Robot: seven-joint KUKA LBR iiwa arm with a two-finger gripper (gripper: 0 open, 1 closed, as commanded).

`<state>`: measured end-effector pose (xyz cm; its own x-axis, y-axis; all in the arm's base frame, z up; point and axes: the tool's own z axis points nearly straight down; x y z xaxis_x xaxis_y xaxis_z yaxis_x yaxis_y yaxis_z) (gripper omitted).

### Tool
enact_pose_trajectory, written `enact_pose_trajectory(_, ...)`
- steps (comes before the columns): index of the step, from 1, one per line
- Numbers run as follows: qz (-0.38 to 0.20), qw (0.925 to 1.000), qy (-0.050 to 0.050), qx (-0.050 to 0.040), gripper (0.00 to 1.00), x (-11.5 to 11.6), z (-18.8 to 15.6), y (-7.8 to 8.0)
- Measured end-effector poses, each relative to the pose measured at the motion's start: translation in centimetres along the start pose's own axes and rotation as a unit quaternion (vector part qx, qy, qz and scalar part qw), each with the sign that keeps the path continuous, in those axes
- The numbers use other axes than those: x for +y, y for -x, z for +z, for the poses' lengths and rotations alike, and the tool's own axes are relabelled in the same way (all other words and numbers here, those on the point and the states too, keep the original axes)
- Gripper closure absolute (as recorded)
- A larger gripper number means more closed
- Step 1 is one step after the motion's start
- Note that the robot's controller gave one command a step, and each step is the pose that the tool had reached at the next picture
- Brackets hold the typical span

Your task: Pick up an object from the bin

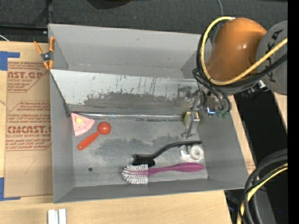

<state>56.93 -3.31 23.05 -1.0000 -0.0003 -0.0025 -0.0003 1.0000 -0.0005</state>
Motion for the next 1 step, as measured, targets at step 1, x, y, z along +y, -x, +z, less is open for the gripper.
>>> enact_pose_trajectory(1, 0.0, 1.0, 0.0, 0.0, 0.0, 0.0, 0.0, 0.0)
